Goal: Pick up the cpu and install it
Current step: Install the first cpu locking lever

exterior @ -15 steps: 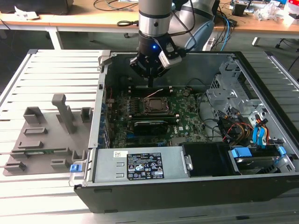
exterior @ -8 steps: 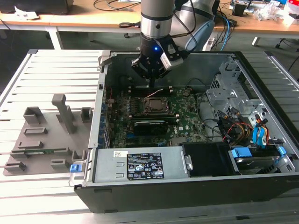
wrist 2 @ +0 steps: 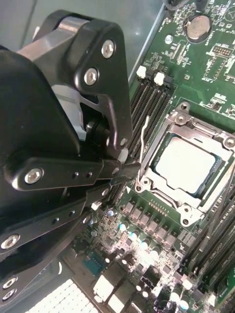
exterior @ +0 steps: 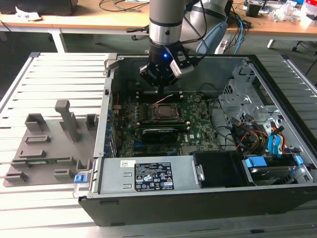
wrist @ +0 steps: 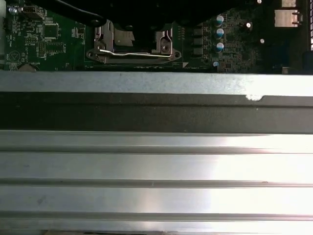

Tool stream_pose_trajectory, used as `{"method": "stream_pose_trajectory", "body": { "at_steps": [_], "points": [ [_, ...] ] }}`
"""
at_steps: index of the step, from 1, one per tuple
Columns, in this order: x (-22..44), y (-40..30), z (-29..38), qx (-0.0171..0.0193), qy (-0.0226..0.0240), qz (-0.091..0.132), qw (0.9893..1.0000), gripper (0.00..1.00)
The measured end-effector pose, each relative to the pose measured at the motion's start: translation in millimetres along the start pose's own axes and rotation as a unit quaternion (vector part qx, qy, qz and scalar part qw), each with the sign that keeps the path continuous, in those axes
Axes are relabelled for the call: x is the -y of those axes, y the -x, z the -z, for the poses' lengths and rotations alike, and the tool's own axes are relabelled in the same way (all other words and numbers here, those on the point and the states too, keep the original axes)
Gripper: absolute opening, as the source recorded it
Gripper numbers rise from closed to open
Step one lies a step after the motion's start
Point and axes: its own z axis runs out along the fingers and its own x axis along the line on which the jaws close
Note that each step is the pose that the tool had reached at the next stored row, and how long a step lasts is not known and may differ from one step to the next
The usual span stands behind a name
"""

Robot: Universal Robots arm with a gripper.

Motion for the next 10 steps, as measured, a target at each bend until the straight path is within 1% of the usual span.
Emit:
{"method": "stream_pose_trajectory", "body": {
  "at_steps": [1, 2, 4, 6, 10],
  "points": [
    [-0.4, 0.0, -1.5, 0.0000, 0.0000, 0.004, 1.0000, 0.11],
    [-1.4, -0.1, -5.5, 0.0001, 0.0001, 0.005, 1.0000, 0.11],
    [-3.2, -0.5, -11.3, 0.0000, 0.0003, 0.005, 1.0000, 0.11],
    [-4.9, -0.9, -15.3, 0.0001, 0.0006, 0.008, 1.0000, 0.11],
    [-6.9, -1.9, -19.7, 0.0002, 0.0007, 0.011, 0.9999, 0.11]
  ]
}}
